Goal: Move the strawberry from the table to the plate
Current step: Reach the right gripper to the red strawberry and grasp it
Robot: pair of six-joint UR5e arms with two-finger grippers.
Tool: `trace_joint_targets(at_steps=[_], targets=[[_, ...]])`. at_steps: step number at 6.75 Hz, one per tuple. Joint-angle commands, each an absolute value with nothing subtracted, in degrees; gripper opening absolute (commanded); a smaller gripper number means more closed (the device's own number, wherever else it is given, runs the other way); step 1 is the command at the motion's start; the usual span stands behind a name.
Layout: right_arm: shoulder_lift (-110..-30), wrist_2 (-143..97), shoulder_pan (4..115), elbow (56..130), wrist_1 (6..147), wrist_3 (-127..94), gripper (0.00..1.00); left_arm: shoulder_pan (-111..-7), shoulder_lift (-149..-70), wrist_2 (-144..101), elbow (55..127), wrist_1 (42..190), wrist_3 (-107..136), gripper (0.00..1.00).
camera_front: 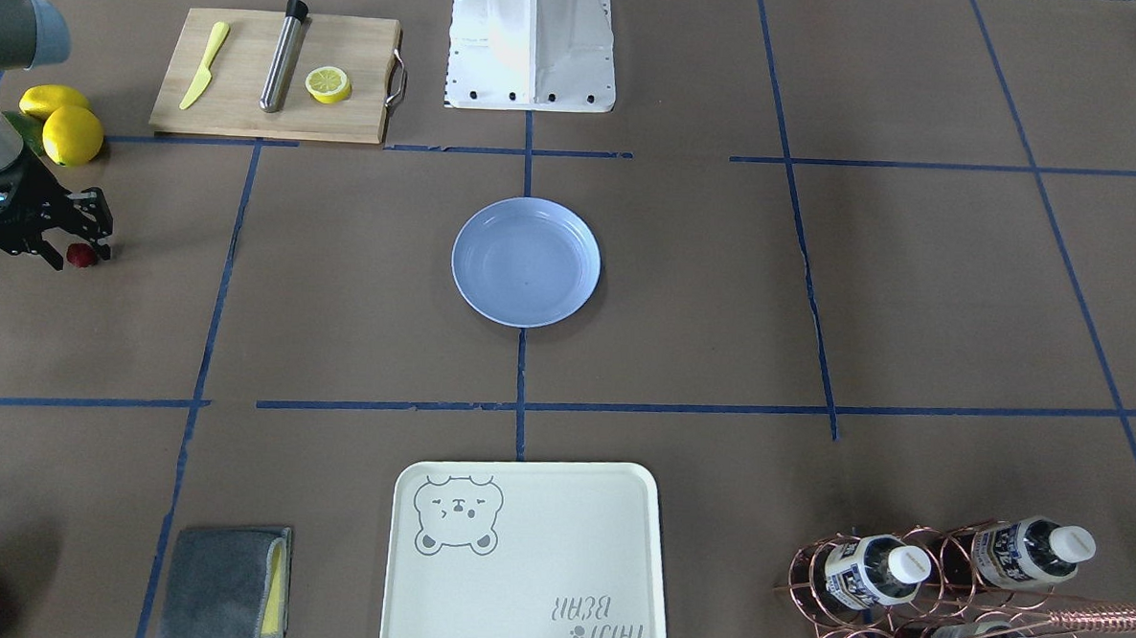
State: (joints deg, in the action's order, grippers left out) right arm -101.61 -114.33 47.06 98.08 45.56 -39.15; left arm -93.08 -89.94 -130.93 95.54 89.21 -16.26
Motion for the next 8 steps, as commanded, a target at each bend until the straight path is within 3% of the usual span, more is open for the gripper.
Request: trace_joint_targets(at_steps=[1,3,6,8], targets=[[-101.0,-114.3,47.0,99.0,45.6,-39.3,0.0,-93.1,-90.1,-131.0,95.6,89.1,-16.3,1.0],[-95.3,-114.8,46.9,103.5,51.8,-41.5,0.0,-93.1,-90.1,-131.0,96.1,89.0,-16.3,1.0],[-68.1,-113.2,40.6,105.6,78.7,-55.4,0.0,-93.1,-90.3,-131.0,96.1,89.3,-16.3,1.0],[-54.3,-103.8,32.3,100.7,87.7,-63.8,0.0,-93.1,-90.4,-131.0,96.0,89.4,-16.3,1.0]])
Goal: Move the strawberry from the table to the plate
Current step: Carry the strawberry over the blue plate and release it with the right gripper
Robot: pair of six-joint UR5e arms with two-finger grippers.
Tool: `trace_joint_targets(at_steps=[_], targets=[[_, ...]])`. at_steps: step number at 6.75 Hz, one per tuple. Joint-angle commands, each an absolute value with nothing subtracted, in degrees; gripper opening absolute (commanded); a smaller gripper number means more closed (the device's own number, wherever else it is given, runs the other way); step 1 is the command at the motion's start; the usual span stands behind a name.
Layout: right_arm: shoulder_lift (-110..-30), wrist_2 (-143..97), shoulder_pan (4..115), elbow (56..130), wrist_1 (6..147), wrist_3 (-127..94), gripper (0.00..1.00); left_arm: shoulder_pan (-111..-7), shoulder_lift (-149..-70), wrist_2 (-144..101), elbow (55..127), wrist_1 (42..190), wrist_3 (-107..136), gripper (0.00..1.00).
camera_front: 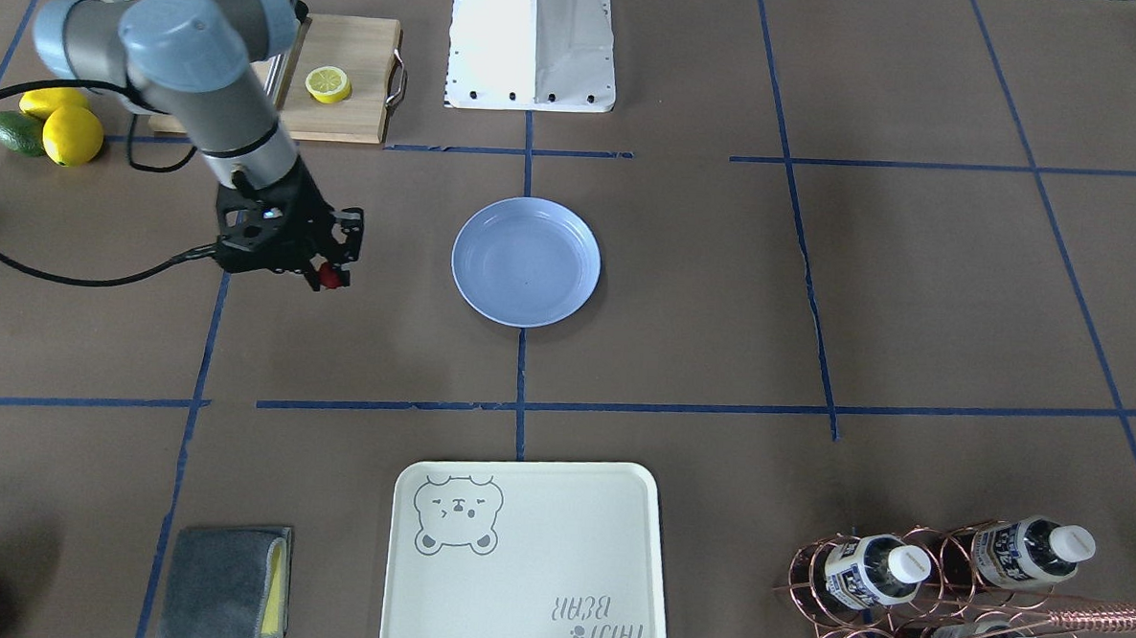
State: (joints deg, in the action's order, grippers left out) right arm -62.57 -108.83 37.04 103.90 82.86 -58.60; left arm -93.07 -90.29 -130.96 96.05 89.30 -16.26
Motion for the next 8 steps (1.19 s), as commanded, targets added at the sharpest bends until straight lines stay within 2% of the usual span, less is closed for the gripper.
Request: trace_joint_targets(at_steps=[1,3,4,8], targets=[[-49.8,-99.5,28.7,95.9,87.6,-67.8,0.0,-93.1,-90.4,-131.0,96.0,89.3,-16.3,1.0],[-43.9,-94.0,23.7,87.5,87.5,-71.9,0.0,-93.1,-90.3,-131.0,95.9,89.4,-16.3,1.0],[-43.1,-93.3,22.5,85.6,87.5,-72.1,0.0,-93.1,-90.3,-131.0,95.9,89.4,-16.3,1.0],[-44.2,-92.9,20.7,85.5,87.9,-72.2,0.0,-93.1,-90.3,-132.1,95.7,89.4,-16.3,1.0]])
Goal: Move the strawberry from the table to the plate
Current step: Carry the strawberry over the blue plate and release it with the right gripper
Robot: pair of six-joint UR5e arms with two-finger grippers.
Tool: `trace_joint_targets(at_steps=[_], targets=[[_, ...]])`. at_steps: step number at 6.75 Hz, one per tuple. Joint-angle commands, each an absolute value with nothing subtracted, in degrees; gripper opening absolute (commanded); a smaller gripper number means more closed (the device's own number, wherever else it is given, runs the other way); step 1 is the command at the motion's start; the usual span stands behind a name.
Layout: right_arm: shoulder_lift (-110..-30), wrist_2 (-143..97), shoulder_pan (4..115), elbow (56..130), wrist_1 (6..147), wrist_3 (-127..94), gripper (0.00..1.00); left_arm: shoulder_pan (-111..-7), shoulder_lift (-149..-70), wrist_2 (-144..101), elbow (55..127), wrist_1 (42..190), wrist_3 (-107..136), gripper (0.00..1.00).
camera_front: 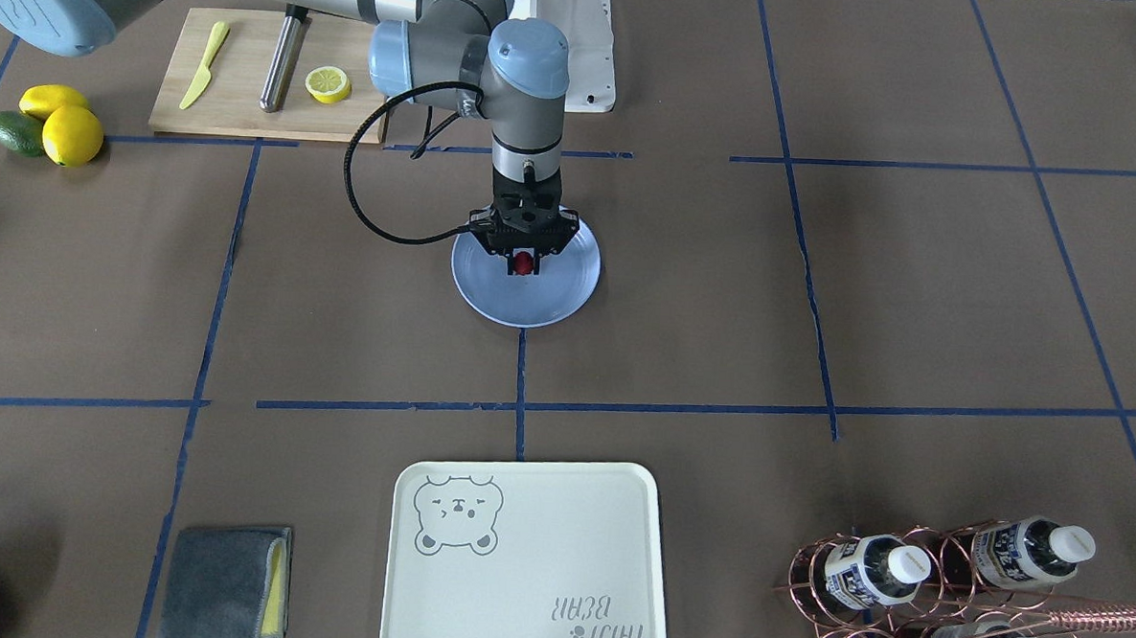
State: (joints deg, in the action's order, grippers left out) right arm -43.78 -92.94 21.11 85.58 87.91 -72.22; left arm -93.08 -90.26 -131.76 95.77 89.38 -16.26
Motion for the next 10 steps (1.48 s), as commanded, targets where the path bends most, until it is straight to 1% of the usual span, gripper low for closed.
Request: trace_joint_targets(at_steps=[1,2,3,4,6,7,8,10], targets=[[-44.3,-92.9,20.7,85.4,87.7,-72.2,0.0,-93.1,-90.3,-132.1,95.8,89.4,-16.3,1.0],[-44.3,-92.9,20.7,85.4,87.5,-72.2,0.19,-93.1,-90.3,-132.1,95.8,89.4,-16.3,1.0],[-43.9,-92.9,20.7,85.5,87.5,-72.2,0.87,-93.1,-90.3,-132.1,95.9,89.4,-16.3,1.0],[-43.9,-92.8,20.8,86.3,87.5,-72.2,1.0,-93.1,-90.3,-132.1,95.9,89.4,-16.3,1.0],[-44.8,-94.4,23.7,90.2,88.0,-70.9,1.0,-93.1,-90.3,-132.1,95.8,89.4,-16.3,1.0],[-47.4,-98.3,27.1,93.3,87.9,-69.5,1.0,-93.1,-90.3,-132.0,95.8,89.4,-16.3,1.0],[-52.3,-102.4,32.0,97.8,88.0,-65.4,1.0,-93.1,-90.3,-132.0,95.5,89.3,-16.3,1.0],[-61.0,-109.1,43.6,102.5,87.3,-50.2,1.0,-93.1,-90.0,-132.0,95.1,89.2,-16.3,1.0]])
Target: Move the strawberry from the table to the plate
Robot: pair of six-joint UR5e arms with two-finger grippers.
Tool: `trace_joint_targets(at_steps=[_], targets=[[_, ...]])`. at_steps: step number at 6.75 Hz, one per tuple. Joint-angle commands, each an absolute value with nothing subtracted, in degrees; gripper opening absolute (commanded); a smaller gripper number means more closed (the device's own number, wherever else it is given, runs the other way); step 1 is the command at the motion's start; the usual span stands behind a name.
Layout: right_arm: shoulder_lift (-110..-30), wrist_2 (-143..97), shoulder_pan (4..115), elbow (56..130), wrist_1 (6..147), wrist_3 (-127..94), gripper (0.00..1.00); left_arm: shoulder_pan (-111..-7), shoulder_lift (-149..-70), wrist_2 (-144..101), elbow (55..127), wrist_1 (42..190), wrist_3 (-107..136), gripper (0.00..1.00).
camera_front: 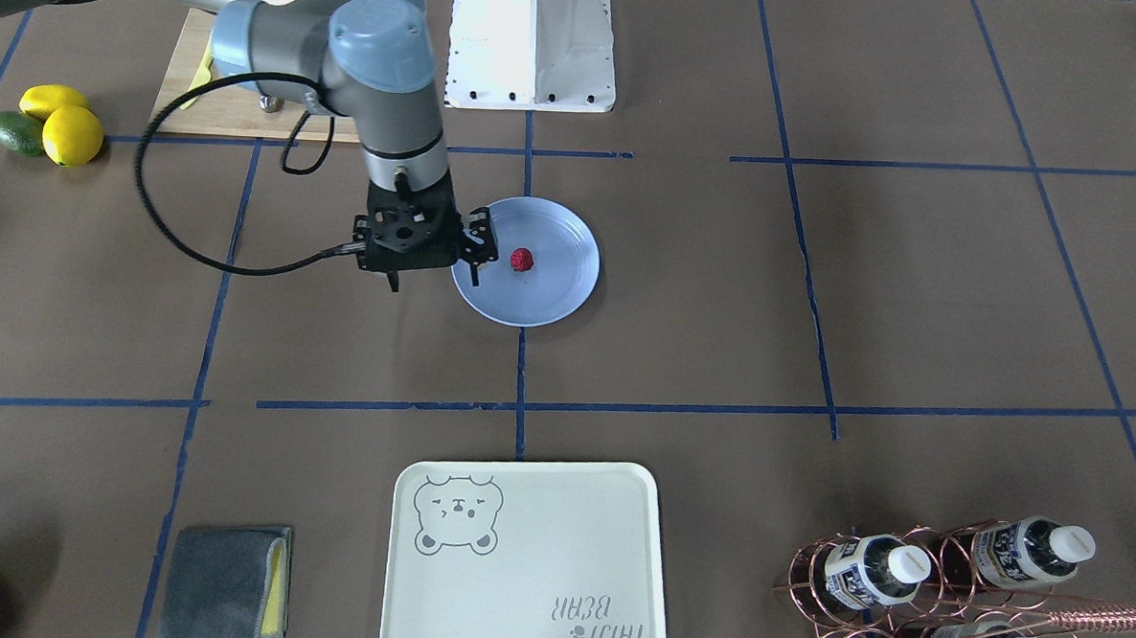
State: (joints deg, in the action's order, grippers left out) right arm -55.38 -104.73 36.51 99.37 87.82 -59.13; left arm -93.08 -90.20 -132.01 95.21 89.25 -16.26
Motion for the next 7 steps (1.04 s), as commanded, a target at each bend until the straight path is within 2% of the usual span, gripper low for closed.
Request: trace_joint_targets(at_steps=[1,4,7], targets=[[-66.4,-114.8,50.3,105.1,87.3,-42.4,1.0,-93.1,-89.5,-132.0,94.7,89.3,-16.3,1.0],[-80.8,-126.5,70.7,104.9,88.1,-6.1,1.0,-93.2,-87.9,-132.0,95.7,88.6,-16.3,1.0],[-89.1,-129.4,86.2,98.0,87.2,8.2,1.0,-93.2,-86.2,-132.1,96.3,88.8,-16.3,1.0]])
